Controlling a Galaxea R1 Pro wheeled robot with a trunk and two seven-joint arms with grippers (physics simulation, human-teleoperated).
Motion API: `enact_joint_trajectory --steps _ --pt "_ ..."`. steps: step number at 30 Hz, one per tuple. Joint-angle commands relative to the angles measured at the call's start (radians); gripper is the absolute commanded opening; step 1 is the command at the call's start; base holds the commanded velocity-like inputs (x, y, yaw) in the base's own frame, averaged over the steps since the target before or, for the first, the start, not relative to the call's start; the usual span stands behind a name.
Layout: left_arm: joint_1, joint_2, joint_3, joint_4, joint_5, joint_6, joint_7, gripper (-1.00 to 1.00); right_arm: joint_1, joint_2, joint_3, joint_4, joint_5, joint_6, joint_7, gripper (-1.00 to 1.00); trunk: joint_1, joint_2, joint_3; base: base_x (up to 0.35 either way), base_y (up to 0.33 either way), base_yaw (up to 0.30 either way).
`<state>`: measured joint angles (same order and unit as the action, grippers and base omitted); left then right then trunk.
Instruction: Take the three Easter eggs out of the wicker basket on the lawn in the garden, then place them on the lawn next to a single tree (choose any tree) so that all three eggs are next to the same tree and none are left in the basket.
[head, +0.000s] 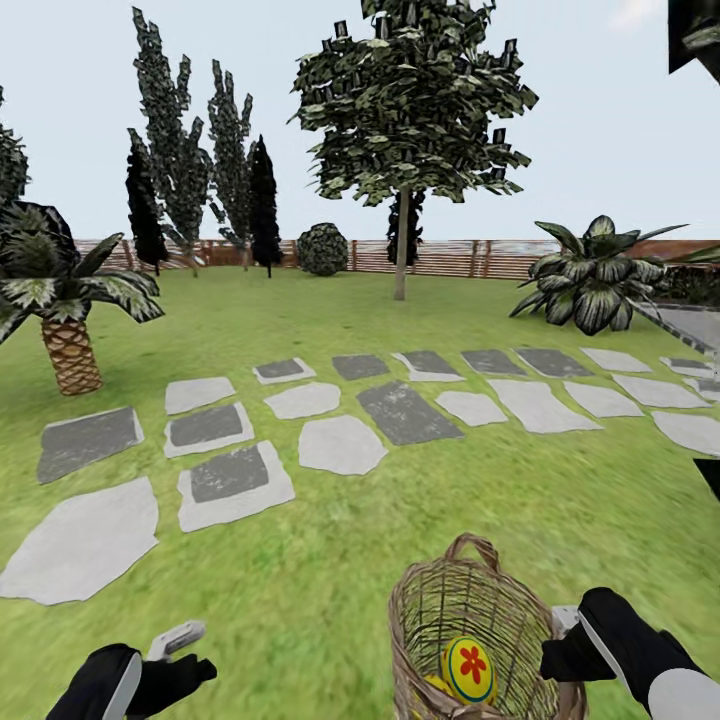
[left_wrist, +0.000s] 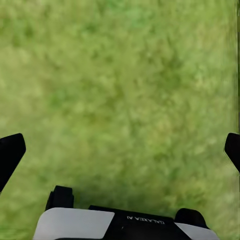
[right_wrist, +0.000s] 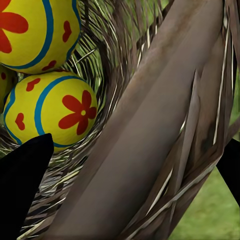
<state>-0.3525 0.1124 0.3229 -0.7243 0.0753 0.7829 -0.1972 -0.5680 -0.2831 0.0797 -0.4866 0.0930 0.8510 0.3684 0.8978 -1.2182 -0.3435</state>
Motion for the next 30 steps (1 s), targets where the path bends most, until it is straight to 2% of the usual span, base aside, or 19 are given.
enact_joint_trajectory --steps 1,4,30 --pt "0.000 0.000 0.002 -0.001 0.008 0.007 0.001 1.00 -0.001 -0.001 0.005 -0.001 0.001 0.003 0.009 -1.00 0.001 -0.001 -0.001 0.337 0.000 -0.287" --pt "0.000 0.000 0.002 -0.001 0.008 0.007 0.001 1.00 -0.001 -0.002 0.005 -0.001 0.001 0.003 0.009 -1.00 0.001 -0.001 -0.001 0.337 0.000 -0.175" --pt "0.000 0.000 0.002 -0.001 0.008 0.007 0.001 1.00 -0.001 -0.002 0.005 -0.001 0.001 0.003 0.009 -1.00 0.001 -0.001 -0.001 0.337 0.000 -0.001"
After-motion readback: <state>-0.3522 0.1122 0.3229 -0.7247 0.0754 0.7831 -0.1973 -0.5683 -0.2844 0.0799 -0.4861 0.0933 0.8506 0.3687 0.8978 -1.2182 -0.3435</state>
